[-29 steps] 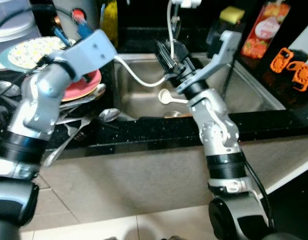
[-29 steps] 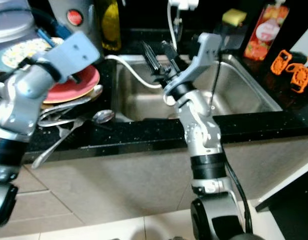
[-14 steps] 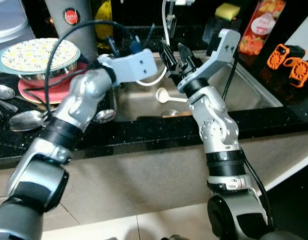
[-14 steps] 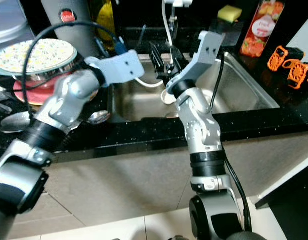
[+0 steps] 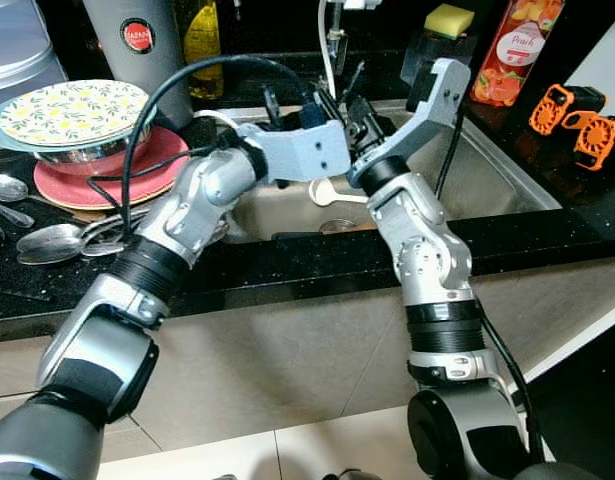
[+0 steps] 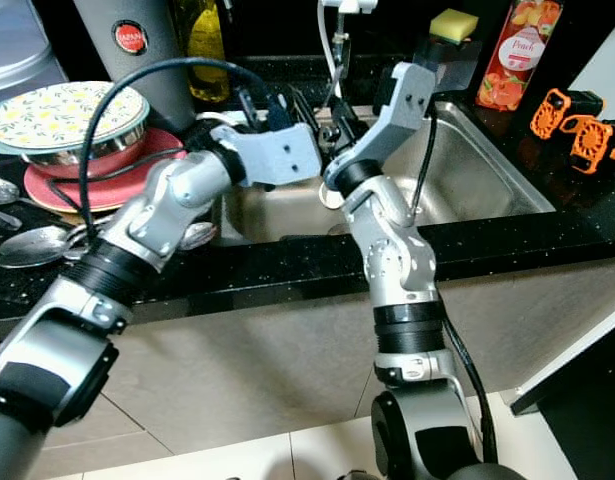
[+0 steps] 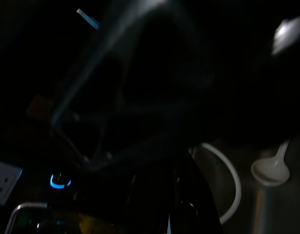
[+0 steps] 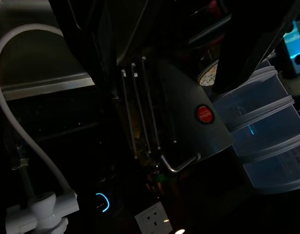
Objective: Kitchen organization
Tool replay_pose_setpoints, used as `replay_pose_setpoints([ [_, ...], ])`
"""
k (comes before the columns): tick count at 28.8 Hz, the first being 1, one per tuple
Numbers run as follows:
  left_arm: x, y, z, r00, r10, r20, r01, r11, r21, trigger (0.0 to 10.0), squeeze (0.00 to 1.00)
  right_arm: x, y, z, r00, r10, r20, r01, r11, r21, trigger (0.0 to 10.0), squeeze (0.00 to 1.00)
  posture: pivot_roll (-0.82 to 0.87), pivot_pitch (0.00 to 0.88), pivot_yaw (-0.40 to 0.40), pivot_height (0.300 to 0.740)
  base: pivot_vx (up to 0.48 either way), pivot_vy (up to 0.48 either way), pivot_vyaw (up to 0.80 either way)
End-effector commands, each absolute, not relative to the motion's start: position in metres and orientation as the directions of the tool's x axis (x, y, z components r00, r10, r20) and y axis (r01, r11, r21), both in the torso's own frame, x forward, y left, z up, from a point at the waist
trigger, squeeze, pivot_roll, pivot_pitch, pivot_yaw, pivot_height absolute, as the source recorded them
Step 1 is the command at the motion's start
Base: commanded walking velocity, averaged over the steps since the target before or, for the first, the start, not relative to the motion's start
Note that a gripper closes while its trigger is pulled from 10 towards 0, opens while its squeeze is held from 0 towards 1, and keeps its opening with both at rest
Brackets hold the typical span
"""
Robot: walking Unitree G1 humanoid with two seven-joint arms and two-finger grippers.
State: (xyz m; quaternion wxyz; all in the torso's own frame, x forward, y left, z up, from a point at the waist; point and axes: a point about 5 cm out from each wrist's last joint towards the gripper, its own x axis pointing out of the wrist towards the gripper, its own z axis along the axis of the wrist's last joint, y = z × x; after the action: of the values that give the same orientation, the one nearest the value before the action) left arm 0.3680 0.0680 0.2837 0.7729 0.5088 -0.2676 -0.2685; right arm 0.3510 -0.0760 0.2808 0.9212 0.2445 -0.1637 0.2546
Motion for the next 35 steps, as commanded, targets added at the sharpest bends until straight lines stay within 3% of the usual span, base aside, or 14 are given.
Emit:
replay_pose_setpoints([
  [1, 0.3631, 0.0569, 0.2849, 0.673, -0.726, 0.141, 0.153, 0.323, 0.934, 10.0, 0.00, 0.3499, -0.0717, 0.2841, 0.805, 0.410, 0.429, -0.568, 0.741, 0.358, 9.1, 0.00, 0.08, 0.019, -0.009, 0.740, 0.000, 0.000, 0.00],
  [2, 0.3637, 0.0577, 0.2848, 0.675, -0.724, 0.142, 0.150, 0.324, 0.934, 10.0, 0.00, 0.3504, -0.0724, 0.2844, 0.807, 0.406, 0.428, -0.564, 0.743, 0.360, 5.4, 0.00, 0.08, 0.019, -0.011, 0.740, 0.000, 0.000, 0.00],
  [3, 0.3642, 0.0581, 0.2848, 0.676, -0.723, 0.143, 0.149, 0.324, 0.934, 10.0, 0.00, 0.3507, -0.0727, 0.2845, 0.809, 0.403, 0.427, -0.562, 0.744, 0.362, 5.4, 0.00, 0.08, 0.019, -0.011, 0.740, 0.000, 0.000, 0.00],
  [4, 0.3644, 0.0585, 0.2848, 0.677, -0.722, 0.144, 0.147, 0.324, 0.935, 10.0, 0.00, 0.3515, -0.0739, 0.2844, 0.814, 0.395, 0.425, -0.554, 0.749, 0.365, 1.1, 0.00, 0.08, 0.018, -0.013, 0.740, 0.000, 0.000, 0.00],
  [5, 0.3646, 0.0588, 0.2848, 0.677, -0.721, 0.145, 0.145, 0.324, 0.935, 10.0, 0.00, 0.3521, -0.0746, 0.2843, 0.818, 0.389, 0.424, -0.548, 0.752, 0.366, 1.1, 0.00, 0.08, 0.018, -0.013, 0.740, 0.000, 0.000, 0.00],
  [6, 0.3648, 0.0590, 0.2846, 0.677, -0.722, 0.144, 0.145, 0.323, 0.935, 10.0, 0.00, 0.3524, -0.0751, 0.2844, 0.819, 0.387, 0.424, -0.545, 0.755, 0.364, 0.0, 0.00, 0.08, 0.018, -0.013, 0.740, 0.000, 0.000, 0.00],
  [26, 0.3654, 0.0615, 0.2895, 0.676, -0.709, 0.203, 0.087, 0.350, 0.933, 10.0, 0.00, 0.3549, -0.0771, 0.2845, 0.824, 0.379, 0.421, -0.535, 0.766, 0.357, 0.0, 0.00, 0.08, 0.015, -0.019, 0.740, 0.000, 0.000, 0.00],
  [27, 0.3655, 0.0614, 0.2886, 0.674, -0.711, 0.199, 0.096, 0.352, 0.931, 10.0, 0.00, 0.3549, -0.0767, 0.2842, 0.825, 0.382, 0.417, -0.533, 0.770, 0.350, 4.2, 0.00, 0.08, 0.014, -0.019, 0.740, 0.000, 0.000, 0.00],
  [28, 0.3652, 0.0612, 0.2875, 0.670, -0.716, 0.193, 0.113, 0.356, 0.928, 10.0, 1.00, 0.3549, -0.0760, 0.2837, 0.826, 0.385, 0.413, -0.531, 0.777, 0.339, 10.0, 0.00, 0.08, 0.014, -0.019, 0.740, 0.000, 0.000, 0.00],
  [34, 0.3649, 0.0629, 0.2869, 0.671, -0.713, 0.205, 0.113, 0.372, 0.921, 10.0, 1.00, 0.3555, -0.0750, 0.2825, 0.832, 0.381, 0.404, -0.519, 0.793, 0.319, 10.0, 0.00, 0.09, 0.015, -0.020, 0.740, 0.000, 0.000, 0.00],
  [35, 0.3648, 0.0635, 0.2871, 0.671, -0.712, 0.206, 0.113, 0.373, 0.921, 10.0, 0.38, 0.3560, -0.0753, 0.2822, 0.834, 0.379, 0.402, -0.515, 0.797, 0.317, 10.0, 0.00, 0.09, 0.015, -0.020, 0.740, 0.000, 0.000, 0.00],
])
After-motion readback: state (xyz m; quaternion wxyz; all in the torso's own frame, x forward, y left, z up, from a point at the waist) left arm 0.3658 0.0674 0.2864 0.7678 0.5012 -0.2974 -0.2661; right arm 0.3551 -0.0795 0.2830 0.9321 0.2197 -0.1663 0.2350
